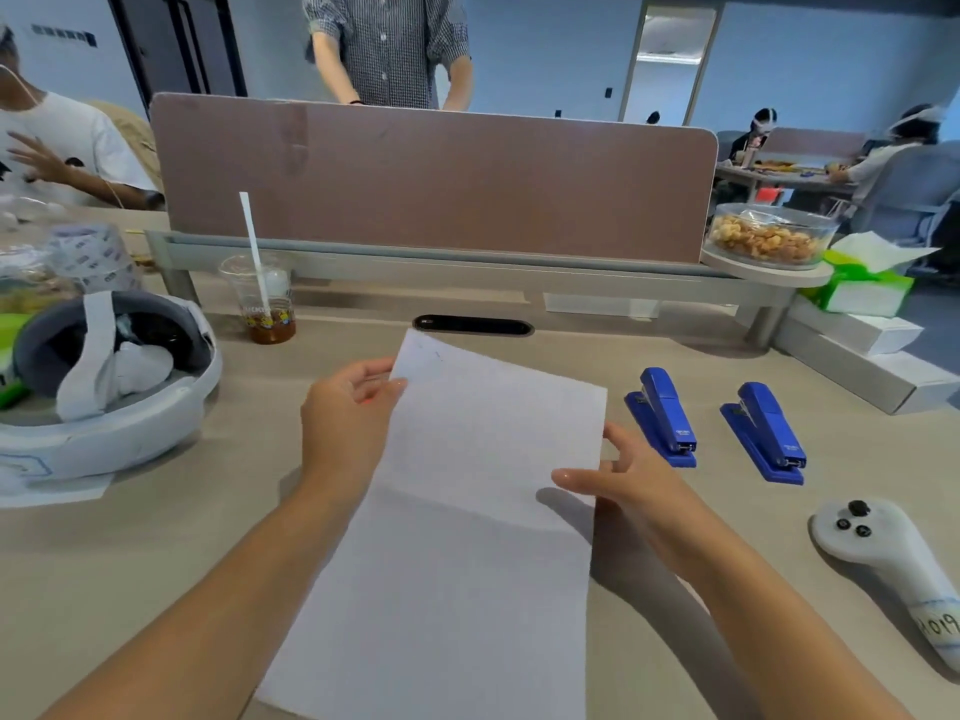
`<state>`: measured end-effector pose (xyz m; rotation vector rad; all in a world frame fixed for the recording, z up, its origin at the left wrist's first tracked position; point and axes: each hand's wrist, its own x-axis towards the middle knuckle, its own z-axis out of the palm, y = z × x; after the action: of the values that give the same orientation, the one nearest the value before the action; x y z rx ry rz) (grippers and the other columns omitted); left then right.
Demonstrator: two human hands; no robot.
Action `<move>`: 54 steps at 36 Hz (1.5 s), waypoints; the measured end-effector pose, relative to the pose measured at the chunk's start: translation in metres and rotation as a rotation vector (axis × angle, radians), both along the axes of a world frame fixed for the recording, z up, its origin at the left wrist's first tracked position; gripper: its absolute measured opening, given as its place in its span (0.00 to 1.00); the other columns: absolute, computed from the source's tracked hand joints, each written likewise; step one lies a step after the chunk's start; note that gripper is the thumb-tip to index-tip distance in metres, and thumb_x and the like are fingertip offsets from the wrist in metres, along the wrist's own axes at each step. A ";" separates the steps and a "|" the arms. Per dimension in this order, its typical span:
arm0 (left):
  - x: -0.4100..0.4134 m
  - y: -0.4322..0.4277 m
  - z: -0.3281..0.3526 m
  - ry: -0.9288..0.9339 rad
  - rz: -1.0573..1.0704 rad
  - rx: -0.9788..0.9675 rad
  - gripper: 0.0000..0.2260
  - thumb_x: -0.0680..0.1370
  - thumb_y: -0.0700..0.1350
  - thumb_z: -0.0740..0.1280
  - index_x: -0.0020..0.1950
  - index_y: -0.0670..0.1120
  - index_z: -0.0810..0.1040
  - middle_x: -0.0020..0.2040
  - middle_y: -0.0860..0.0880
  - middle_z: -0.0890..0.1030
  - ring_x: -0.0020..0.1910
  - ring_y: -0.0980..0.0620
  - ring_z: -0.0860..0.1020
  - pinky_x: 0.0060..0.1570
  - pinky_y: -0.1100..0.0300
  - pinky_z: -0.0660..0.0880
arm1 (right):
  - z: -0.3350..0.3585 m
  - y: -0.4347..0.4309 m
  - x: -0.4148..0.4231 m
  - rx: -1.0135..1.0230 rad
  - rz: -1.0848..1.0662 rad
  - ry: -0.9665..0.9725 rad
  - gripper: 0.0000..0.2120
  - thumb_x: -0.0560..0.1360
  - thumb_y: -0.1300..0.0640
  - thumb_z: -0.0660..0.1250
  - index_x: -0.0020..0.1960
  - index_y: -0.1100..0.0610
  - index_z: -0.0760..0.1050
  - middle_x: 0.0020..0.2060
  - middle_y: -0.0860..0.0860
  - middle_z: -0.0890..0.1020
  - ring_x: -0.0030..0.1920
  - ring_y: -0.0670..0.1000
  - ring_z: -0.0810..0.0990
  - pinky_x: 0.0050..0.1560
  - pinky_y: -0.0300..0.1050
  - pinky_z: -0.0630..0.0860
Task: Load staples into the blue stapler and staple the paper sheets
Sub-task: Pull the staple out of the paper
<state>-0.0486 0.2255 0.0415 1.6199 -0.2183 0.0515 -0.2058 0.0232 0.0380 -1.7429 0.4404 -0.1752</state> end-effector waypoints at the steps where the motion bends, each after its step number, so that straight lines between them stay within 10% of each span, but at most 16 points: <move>1: 0.002 0.000 -0.002 0.043 -0.015 -0.016 0.09 0.77 0.40 0.70 0.55 0.51 0.83 0.46 0.49 0.87 0.45 0.48 0.86 0.51 0.46 0.82 | -0.001 0.001 0.001 -0.028 -0.018 0.014 0.33 0.66 0.58 0.79 0.66 0.48 0.68 0.48 0.51 0.87 0.49 0.52 0.86 0.59 0.54 0.77; 7: 0.016 0.004 -0.012 0.340 0.008 -0.213 0.19 0.77 0.35 0.68 0.67 0.46 0.77 0.59 0.44 0.83 0.54 0.42 0.83 0.59 0.41 0.78 | 0.000 0.001 -0.001 -0.080 -0.020 -0.007 0.51 0.67 0.64 0.78 0.75 0.38 0.49 0.42 0.52 0.88 0.44 0.51 0.87 0.49 0.42 0.77; 13: 0.015 0.006 -0.013 0.239 -0.020 -0.239 0.28 0.79 0.32 0.67 0.76 0.48 0.66 0.75 0.49 0.69 0.64 0.50 0.75 0.64 0.47 0.75 | 0.010 -0.004 -0.008 -0.378 0.097 -0.044 0.29 0.67 0.61 0.78 0.60 0.36 0.76 0.45 0.40 0.84 0.46 0.43 0.81 0.52 0.39 0.75; 21: -0.014 -0.002 -0.008 -0.496 -0.194 0.512 0.29 0.69 0.69 0.69 0.69 0.69 0.70 0.75 0.69 0.59 0.74 0.62 0.53 0.71 0.56 0.47 | 0.018 -0.008 -0.009 -0.483 -0.045 -0.238 0.11 0.69 0.59 0.76 0.49 0.46 0.84 0.46 0.35 0.84 0.48 0.38 0.79 0.47 0.24 0.71; 26: -0.037 -0.015 0.000 -0.559 -0.397 0.708 0.39 0.58 0.74 0.70 0.68 0.68 0.71 0.57 0.74 0.62 0.67 0.70 0.56 0.72 0.57 0.39 | 0.020 -0.010 -0.010 -0.455 -0.063 -0.283 0.09 0.70 0.61 0.75 0.47 0.49 0.84 0.44 0.36 0.84 0.47 0.38 0.80 0.48 0.27 0.73; 30: -0.030 -0.020 -0.011 -0.619 -0.366 0.686 0.22 0.63 0.70 0.67 0.53 0.62 0.85 0.51 0.69 0.80 0.65 0.62 0.74 0.75 0.48 0.46 | 0.021 -0.011 -0.011 -0.416 -0.063 -0.294 0.09 0.71 0.63 0.74 0.47 0.50 0.84 0.43 0.38 0.85 0.46 0.39 0.80 0.47 0.29 0.74; 35: -0.029 -0.026 -0.017 -0.661 -0.314 0.602 0.18 0.66 0.68 0.62 0.39 0.60 0.86 0.36 0.74 0.76 0.51 0.65 0.77 0.72 0.47 0.53 | 0.026 -0.012 -0.014 -0.457 -0.098 -0.283 0.09 0.72 0.60 0.74 0.47 0.46 0.84 0.41 0.42 0.84 0.45 0.39 0.80 0.44 0.29 0.74; 44: -0.043 -0.038 0.000 -0.672 -0.463 0.577 0.31 0.67 0.65 0.72 0.69 0.60 0.76 0.63 0.60 0.80 0.63 0.57 0.75 0.68 0.54 0.67 | 0.043 -0.011 -0.020 -0.563 -0.072 -0.296 0.05 0.72 0.57 0.74 0.44 0.48 0.85 0.40 0.43 0.85 0.46 0.43 0.82 0.49 0.37 0.79; 50: -0.053 -0.056 0.007 -0.694 -0.425 0.500 0.14 0.72 0.63 0.66 0.46 0.58 0.87 0.46 0.61 0.86 0.50 0.60 0.81 0.73 0.52 0.57 | 0.065 -0.011 -0.031 -0.687 -0.076 -0.315 0.09 0.71 0.58 0.75 0.41 0.43 0.85 0.37 0.41 0.83 0.43 0.45 0.80 0.43 0.36 0.75; 54: -0.058 -0.061 0.020 -0.725 -0.419 0.523 0.07 0.75 0.52 0.70 0.47 0.55 0.88 0.44 0.59 0.87 0.40 0.61 0.78 0.53 0.60 0.70 | 0.077 -0.018 -0.039 -0.932 -0.155 -0.298 0.05 0.68 0.52 0.76 0.43 0.44 0.86 0.42 0.41 0.73 0.48 0.45 0.71 0.48 0.39 0.71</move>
<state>-0.1063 0.1649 0.0613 1.9816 -1.2063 0.2789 -0.2450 0.0051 0.1149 -2.5301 0.2819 -0.8453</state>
